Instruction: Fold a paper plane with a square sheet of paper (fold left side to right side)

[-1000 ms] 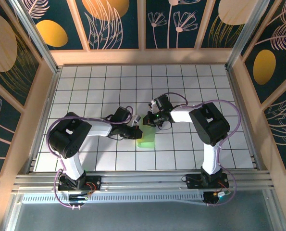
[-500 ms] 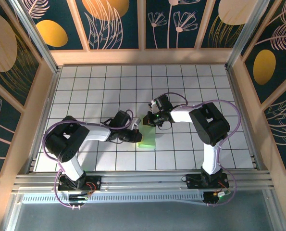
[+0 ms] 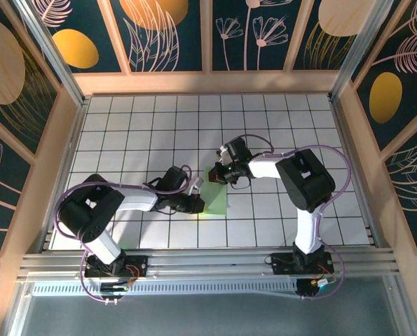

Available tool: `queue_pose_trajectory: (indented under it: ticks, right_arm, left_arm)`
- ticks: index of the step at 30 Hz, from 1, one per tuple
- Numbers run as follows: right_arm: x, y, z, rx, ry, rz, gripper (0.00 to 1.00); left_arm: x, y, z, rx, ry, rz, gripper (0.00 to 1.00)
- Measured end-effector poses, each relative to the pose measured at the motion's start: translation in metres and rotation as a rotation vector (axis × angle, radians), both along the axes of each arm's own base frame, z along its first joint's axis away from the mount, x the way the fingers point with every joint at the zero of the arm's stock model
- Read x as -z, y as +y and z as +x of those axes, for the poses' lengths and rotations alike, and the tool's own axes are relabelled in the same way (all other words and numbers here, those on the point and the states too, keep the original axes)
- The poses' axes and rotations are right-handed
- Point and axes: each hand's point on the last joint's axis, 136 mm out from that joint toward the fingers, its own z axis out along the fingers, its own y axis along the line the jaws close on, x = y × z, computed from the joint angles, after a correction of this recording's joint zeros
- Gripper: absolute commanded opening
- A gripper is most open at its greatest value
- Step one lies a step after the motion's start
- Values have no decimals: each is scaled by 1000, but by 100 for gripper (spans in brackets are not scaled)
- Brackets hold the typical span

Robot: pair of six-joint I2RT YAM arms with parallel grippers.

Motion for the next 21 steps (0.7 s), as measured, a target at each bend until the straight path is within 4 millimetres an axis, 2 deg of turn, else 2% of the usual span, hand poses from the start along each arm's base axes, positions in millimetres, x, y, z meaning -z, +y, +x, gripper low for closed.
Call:
queue_pose_trajectory:
  ticks: [21]
  right_arm:
    - [0, 0, 0, -3, -2, 0, 0]
  left_arm:
    - [0, 13, -20, 6, 31, 18, 0]
